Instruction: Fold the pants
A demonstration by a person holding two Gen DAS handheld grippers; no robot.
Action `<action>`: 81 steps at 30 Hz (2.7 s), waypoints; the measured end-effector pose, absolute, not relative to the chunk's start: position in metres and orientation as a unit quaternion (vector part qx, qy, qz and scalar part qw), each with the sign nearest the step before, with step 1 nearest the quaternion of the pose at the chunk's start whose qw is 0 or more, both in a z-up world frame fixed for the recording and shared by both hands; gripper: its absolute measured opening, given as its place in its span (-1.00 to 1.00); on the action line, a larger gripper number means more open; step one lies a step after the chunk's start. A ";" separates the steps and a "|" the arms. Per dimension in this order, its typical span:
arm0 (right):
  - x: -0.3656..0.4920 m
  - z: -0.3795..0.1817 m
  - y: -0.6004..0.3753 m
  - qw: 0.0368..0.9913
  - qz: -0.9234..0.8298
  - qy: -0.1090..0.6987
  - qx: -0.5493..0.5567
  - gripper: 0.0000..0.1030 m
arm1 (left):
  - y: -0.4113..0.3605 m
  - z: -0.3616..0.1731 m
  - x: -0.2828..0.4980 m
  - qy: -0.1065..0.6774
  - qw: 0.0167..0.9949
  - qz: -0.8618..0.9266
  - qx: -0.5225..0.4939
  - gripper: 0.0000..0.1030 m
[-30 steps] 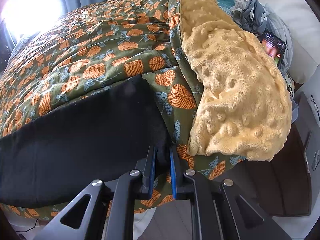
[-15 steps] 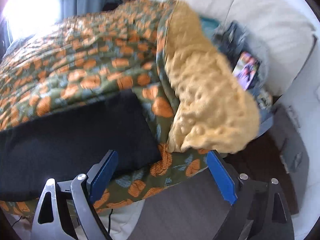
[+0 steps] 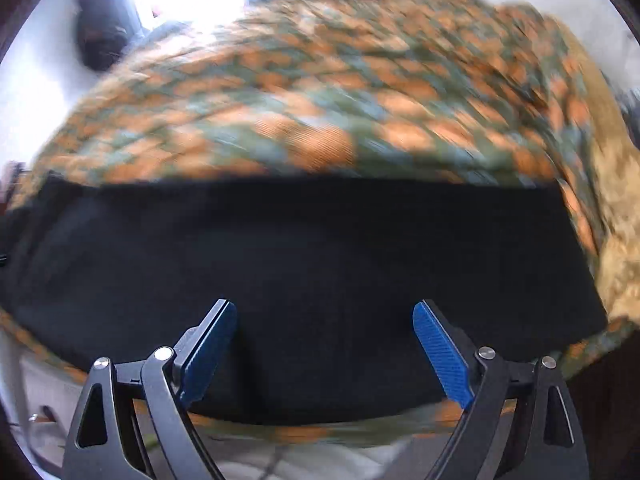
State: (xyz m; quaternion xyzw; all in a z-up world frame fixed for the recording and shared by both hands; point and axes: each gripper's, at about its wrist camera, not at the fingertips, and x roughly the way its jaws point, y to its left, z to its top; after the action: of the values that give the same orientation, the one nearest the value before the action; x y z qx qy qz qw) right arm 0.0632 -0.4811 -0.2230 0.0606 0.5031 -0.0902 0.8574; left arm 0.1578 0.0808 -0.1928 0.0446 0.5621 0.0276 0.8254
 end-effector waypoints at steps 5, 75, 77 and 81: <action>0.041 -0.193 -0.585 0.865 -0.165 0.456 0.127 0.72 | 0.085 -0.174 0.143 0.555 0.832 0.025 0.003 0.62; 0.021 -0.128 -0.254 0.933 0.063 0.343 0.084 0.64 | -0.084 -0.178 0.139 0.571 0.793 -0.212 -0.002 -0.97; 0.023 -0.125 -0.258 0.933 0.065 0.345 0.075 0.64 | -0.071 -0.162 0.129 0.551 0.808 -0.211 0.003 -0.97; 0.034 -0.129 -0.258 0.931 0.069 0.354 0.059 0.64 | -0.050 -0.174 0.124 0.558 0.808 -0.188 0.012 -0.96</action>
State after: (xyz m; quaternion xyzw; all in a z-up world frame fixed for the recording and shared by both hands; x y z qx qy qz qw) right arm 0.0340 -0.2584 -0.1287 0.0589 0.3537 0.0687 0.9310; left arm 0.1237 -0.0502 -0.1742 0.0121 0.5582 -0.1881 0.8080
